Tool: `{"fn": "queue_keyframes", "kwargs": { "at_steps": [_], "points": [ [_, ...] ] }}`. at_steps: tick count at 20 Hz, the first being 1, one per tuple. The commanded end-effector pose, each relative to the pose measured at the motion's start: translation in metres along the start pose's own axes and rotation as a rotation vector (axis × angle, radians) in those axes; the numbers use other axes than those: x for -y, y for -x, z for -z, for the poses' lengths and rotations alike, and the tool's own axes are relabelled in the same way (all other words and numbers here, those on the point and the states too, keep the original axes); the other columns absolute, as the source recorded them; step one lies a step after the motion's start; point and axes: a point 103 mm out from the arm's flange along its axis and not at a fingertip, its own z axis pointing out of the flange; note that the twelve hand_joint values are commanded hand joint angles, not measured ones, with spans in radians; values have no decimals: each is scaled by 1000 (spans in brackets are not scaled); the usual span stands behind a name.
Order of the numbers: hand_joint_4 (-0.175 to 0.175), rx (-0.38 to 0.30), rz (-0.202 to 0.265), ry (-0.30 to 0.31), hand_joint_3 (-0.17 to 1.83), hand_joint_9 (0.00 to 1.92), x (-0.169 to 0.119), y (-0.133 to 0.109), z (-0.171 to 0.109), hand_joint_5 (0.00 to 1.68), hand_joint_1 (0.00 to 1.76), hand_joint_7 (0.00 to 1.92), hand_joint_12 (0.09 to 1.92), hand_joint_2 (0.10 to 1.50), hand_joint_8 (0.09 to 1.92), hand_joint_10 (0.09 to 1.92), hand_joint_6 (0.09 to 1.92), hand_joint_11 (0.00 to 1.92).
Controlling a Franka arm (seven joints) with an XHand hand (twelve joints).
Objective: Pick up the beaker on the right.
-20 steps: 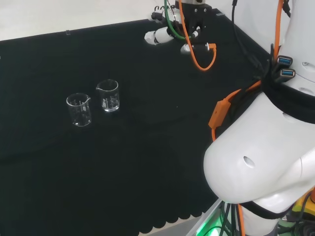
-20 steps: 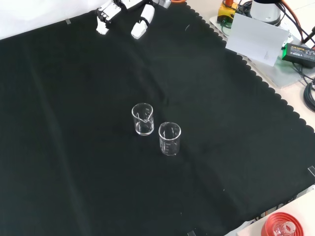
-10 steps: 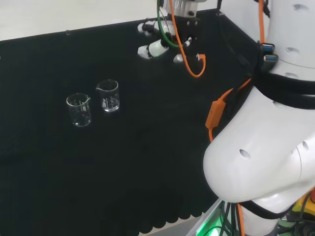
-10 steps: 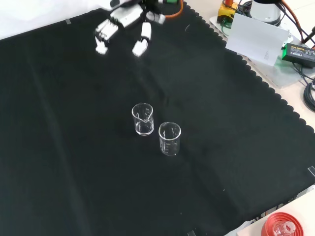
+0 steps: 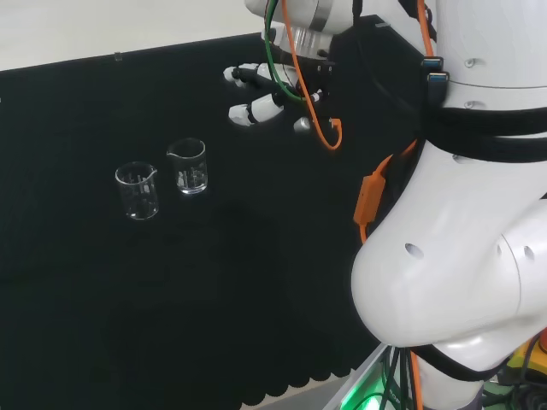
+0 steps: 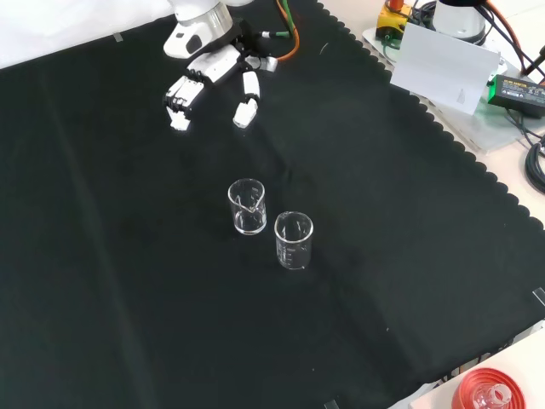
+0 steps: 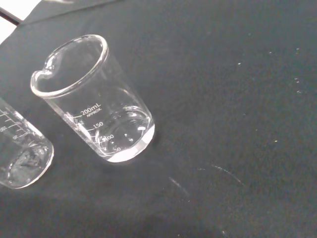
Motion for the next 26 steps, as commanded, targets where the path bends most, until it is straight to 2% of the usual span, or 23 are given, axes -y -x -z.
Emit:
{"fn": "queue_keyframes", "kwargs": {
  "at_steps": [1,5,11,19,26],
  "points": [
    [-72,-84,51,-17,639,212,-10,11,-26,165,661,131,1238,680,705,758,87,0],
    [-71,-156,55,-40,635,212,-13,17,-41,157,669,117,1243,658,700,759,87,0],
    [-71,-171,93,-75,630,214,-18,19,-54,140,676,99,1248,627,694,757,87,0],
    [-85,-290,121,-53,596,279,-18,24,-76,154,693,120,1320,556,707,754,87,0],
    [-93,-343,117,-61,566,318,-20,26,-98,170,749,162,1343,525,718,729,87,0]
  ]
}}
